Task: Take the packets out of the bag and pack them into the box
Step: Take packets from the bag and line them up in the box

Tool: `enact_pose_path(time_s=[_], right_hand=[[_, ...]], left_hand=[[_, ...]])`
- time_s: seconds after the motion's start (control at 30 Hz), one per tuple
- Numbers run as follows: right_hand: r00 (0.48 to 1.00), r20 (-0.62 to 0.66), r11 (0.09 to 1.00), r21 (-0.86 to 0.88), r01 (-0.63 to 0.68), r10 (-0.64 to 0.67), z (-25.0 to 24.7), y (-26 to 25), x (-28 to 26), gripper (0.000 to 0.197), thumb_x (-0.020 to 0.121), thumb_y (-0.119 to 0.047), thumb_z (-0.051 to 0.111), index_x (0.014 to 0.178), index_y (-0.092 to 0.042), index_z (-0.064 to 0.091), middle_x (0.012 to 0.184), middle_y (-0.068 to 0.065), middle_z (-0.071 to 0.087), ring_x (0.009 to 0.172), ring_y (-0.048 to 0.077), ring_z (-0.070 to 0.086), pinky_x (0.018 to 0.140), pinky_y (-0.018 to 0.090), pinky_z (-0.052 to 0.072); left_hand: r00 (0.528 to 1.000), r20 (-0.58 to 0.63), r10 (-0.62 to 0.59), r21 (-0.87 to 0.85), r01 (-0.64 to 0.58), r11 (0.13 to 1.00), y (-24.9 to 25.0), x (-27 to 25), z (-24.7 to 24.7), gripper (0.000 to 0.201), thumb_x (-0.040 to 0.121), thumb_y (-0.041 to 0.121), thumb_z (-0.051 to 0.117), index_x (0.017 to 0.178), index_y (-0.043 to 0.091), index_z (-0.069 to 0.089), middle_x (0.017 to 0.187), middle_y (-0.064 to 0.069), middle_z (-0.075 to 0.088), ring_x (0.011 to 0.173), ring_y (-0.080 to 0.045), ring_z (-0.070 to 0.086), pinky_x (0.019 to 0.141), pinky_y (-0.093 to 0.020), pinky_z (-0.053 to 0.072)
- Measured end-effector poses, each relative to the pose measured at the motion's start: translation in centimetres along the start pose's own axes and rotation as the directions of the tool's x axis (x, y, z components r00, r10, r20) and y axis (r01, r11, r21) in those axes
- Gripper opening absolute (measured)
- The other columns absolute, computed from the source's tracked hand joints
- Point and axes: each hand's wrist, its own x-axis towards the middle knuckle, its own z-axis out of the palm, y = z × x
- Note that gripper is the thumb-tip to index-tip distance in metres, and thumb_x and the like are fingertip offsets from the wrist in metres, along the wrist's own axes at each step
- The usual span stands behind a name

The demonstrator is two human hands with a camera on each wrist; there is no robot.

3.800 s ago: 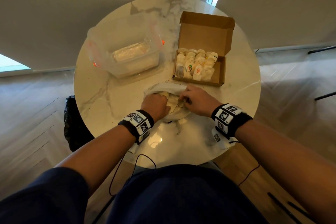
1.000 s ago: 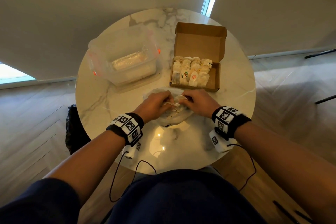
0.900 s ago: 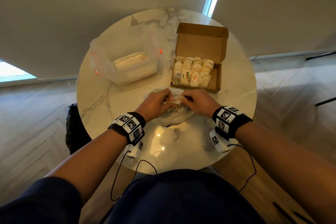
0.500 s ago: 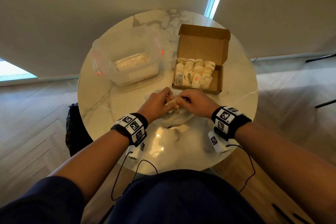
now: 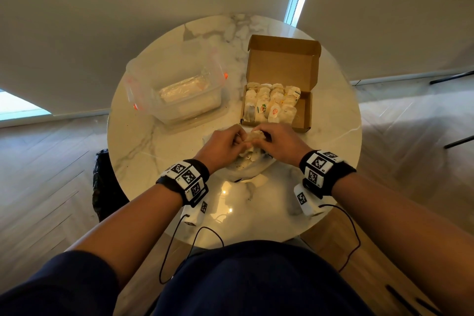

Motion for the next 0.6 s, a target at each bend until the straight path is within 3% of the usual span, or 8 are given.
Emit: enact_pose_path(time_s=[0.07, 0.1, 0.2, 0.3, 0.47, 0.6], right_hand=[[1.0, -0.003, 1.0, 0.005, -0.015, 0.015, -0.2, 0.3, 0.0, 0.017, 0.093, -0.02, 0.068, 0.108, -0.012, 0.072, 0.09, -0.002, 0.068, 0.077, 0.006, 0.059, 0.068, 0.016, 0.042], [1.0, -0.011, 1.0, 0.007, -0.017, 0.017, -0.4, 0.4, 0.0, 0.016, 0.093, -0.019, 0.067, 0.107, -0.012, 0.072, 0.091, -0.003, 0.068, 0.079, 0.006, 0.059, 0.069, 0.015, 0.042], [0.997, -0.077, 1.0, -0.019, 0.003, -0.005, -1.4, 1.0, 0.0, 0.013, 0.094, -0.019, 0.068, 0.104, -0.013, 0.072, 0.085, -0.01, 0.061, 0.072, -0.003, 0.051, 0.065, 0.008, 0.035], [0.993, -0.115, 0.999, -0.048, -0.01, 0.005, -3.3, 1.6, 0.2, 0.012, 0.094, -0.023, 0.067, 0.103, -0.016, 0.072, 0.084, -0.014, 0.06, 0.073, -0.003, 0.052, 0.067, 0.01, 0.035], [0.982, -0.168, 0.992, -0.075, -0.104, 0.09, -6.9, 3.3, 0.7, 0.022, 0.095, -0.026, 0.066, 0.113, -0.015, 0.071, 0.101, -0.007, 0.065, 0.091, 0.009, 0.058, 0.078, 0.016, 0.04], [0.974, -0.179, 0.975, -0.148, -0.167, 0.14, -8.4, 5.9, 1.4, 0.021, 0.095, -0.025, 0.065, 0.112, -0.015, 0.071, 0.104, 0.001, 0.067, 0.091, 0.015, 0.059, 0.079, 0.025, 0.043]], left_hand=[[0.999, 0.032, 0.019, 0.06, -0.021, 0.998, 0.2, 0.3, 0.1, 0.015, 0.093, 0.028, 0.066, 0.103, 0.019, 0.059, 0.083, 0.01, 0.062, 0.072, 0.003, 0.055, 0.064, -0.007, 0.039], [0.998, 0.047, 0.031, 0.088, -0.035, 0.996, 0.2, 0.5, 0.1, 0.014, 0.093, 0.026, 0.064, 0.104, 0.019, 0.058, 0.082, 0.011, 0.061, 0.071, 0.004, 0.054, 0.063, -0.009, 0.038], [0.996, 0.068, 0.053, 0.112, -0.06, 0.992, 0.3, 1.2, 0.0, 0.01, 0.095, 0.025, 0.06, 0.103, 0.021, 0.056, 0.081, 0.012, 0.061, 0.071, 0.0, 0.057, 0.064, -0.016, 0.04], [0.995, 0.057, 0.08, 0.114, -0.086, 0.99, 0.9, 2.3, -0.2, 0.012, 0.096, 0.03, 0.061, 0.104, 0.022, 0.058, 0.086, 0.01, 0.061, 0.075, -0.001, 0.056, 0.064, -0.013, 0.04], [0.99, 0.053, 0.133, 0.131, -0.139, 0.982, 2.4, 4.8, 0.2, 0.009, 0.095, 0.026, 0.061, 0.101, 0.02, 0.06, 0.089, 0.008, 0.061, 0.079, -0.006, 0.056, 0.067, -0.019, 0.042], [0.993, 0.051, 0.11, 0.154, -0.117, 0.981, 3.0, 7.0, 1.3, 0.014, 0.094, 0.02, 0.063, 0.106, 0.013, 0.062, 0.102, -0.002, 0.063, 0.089, -0.015, 0.058, 0.075, -0.025, 0.046]])
